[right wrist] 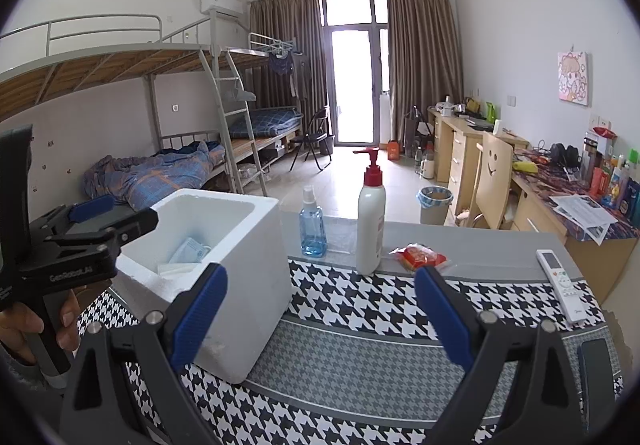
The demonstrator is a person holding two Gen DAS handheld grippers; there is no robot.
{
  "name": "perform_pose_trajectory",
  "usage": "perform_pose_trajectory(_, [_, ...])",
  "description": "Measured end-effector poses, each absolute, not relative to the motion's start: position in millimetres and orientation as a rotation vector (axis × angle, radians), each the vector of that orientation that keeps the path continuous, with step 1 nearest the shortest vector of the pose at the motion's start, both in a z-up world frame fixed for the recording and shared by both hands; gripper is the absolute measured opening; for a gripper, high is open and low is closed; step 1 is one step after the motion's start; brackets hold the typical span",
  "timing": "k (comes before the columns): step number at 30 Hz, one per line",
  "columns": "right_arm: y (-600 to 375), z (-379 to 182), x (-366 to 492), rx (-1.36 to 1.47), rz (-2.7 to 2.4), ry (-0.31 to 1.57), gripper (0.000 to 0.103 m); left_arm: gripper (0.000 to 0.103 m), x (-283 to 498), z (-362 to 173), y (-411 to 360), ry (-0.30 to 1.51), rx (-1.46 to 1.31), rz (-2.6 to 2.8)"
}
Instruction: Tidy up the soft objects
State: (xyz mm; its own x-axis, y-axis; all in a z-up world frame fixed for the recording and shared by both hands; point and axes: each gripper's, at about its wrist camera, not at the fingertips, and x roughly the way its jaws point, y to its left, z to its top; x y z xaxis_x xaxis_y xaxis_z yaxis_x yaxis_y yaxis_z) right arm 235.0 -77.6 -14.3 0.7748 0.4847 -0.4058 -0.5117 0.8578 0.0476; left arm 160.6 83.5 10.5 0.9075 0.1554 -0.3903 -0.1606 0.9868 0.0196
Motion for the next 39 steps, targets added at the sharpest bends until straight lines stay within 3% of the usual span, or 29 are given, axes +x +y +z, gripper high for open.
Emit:
perform_pose_trajectory(2, [-78.1, -12.5, 231.3, -0.068, 0.54, 0.414, 0.097, 0.102, 155.5, 13.1, 82.4, 0.383, -0.01, 0.166])
perform_pose_trajectory(39, [-104.6, 4.7, 136.0, -0.06, 0.549, 0.261, 0.102, 0.102, 53.8, 26.2, 34.1, 0.227, -0.009, 0.085])
